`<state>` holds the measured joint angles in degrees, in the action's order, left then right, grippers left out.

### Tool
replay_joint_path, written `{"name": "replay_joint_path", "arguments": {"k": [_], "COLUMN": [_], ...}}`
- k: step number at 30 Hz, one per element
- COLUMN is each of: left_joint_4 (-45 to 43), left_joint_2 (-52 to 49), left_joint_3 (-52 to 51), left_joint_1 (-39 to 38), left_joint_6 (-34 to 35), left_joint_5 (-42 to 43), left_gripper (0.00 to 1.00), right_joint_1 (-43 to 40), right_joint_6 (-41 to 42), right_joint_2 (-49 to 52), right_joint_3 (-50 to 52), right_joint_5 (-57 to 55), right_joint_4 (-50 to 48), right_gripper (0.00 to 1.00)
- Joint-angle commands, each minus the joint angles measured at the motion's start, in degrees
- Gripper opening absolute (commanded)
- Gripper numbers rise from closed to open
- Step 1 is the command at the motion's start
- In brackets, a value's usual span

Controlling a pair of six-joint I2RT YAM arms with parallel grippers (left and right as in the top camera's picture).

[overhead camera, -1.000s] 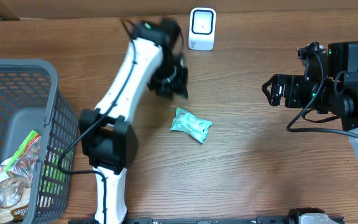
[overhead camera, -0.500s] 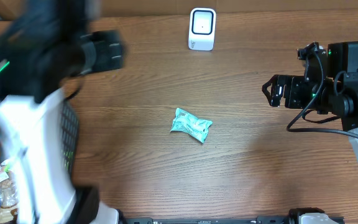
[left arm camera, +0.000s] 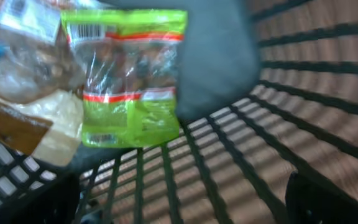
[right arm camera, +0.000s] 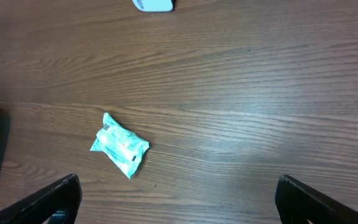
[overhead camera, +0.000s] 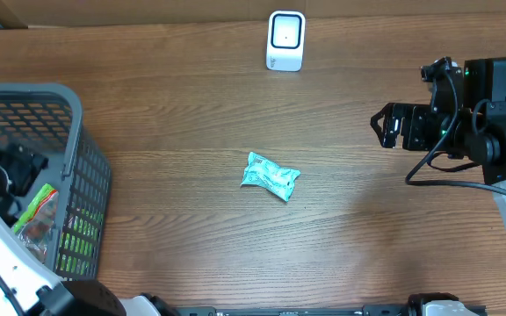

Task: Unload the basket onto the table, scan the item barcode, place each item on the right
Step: 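Return the left gripper to the basket and grasp the green snack bag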

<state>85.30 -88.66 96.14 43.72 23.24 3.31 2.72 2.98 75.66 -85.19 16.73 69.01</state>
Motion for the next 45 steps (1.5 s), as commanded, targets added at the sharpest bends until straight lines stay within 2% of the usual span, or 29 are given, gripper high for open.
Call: {"name": "replay_joint_path", "arguments": {"k": [1, 6, 10, 13, 20, 22, 23, 25, 27, 28, 32, 36, 45], "left_joint_4": [-5.77, -15.41, -22.84, -28.96, -39.21, -40.81, -41.24, -41.88, -41.86, -41.86, -41.35, -37.09, -14.95], "left_joint_2": [1.31, 1.29, 1.29, 1.22, 0.92, 0.92, 0.92, 0.92, 0.92, 0.94, 0.96, 1.07, 1.09], "left_joint_3": [-10.25, -22.93, -31.34, -36.17, -44.5, -46.25, -46.8, -47.65, -47.65, -47.58, -45.9, -39.08, -5.7], "left_joint_1": [2.89, 3.93, 3.91, 3.89, 3.89, 3.89, 3.89, 3.89, 3.87, 3.87, 3.87, 3.87, 3.8], "left_joint_6": [1.2, 3.39, 7.23, 8.09, 8.04, 8.02, 8.02, 7.82, 7.56, 7.56, 4.42, 1.57, -4.04], "left_joint_5": [1.68, -1.09, -6.36, -9.22, -9.55, -9.77, -9.9, -9.9, -9.84, -9.55, -5.55, -1.51, 3.41], "left_gripper": [0.96, 0.96, 0.96, 0.96, 0.94, 0.83, 0.72, 0.42, 0.07, 0.04, 0.04, 0.04, 0.04], "right_joint_1": [-0.22, -0.22, -0.22, -0.22, -0.22, -0.22, -0.22, -0.22, -0.22, -0.22, -0.22, -0.22, -0.22], "right_joint_6": [-0.02, -0.02, -0.02, -0.02, 0.0, 0.0, 0.0, -0.02, 0.0, 0.0, 0.0, 0.0, 0.0], "right_joint_2": [-0.09, -0.09, -0.09, -0.09, -0.09, -0.09, -0.09, -0.09, -0.09, -0.09, -0.09, -0.09, -0.09], "right_joint_3": [-1.4, -1.4, -1.4, -1.4, -1.4, -1.4, -1.4, -1.4, -1.4, -1.4, -1.4, -1.4, -1.4], "right_joint_5": [0.52, 0.52, 0.52, 0.52, 0.52, 0.52, 0.52, 0.52, 0.52, 0.52, 0.52, 0.52, 0.52], "right_joint_4": [-0.15, -0.15, -0.13, -0.15, -0.11, -0.09, -0.09, -0.11, -0.11, -0.11, -0.11, -0.11, -0.11], "right_gripper": [1.0, 1.0, 1.0, 1.0, 1.0, 1.0, 1.0, 1.0, 1.0, 1.0, 1.0, 1.0, 1.0]}}
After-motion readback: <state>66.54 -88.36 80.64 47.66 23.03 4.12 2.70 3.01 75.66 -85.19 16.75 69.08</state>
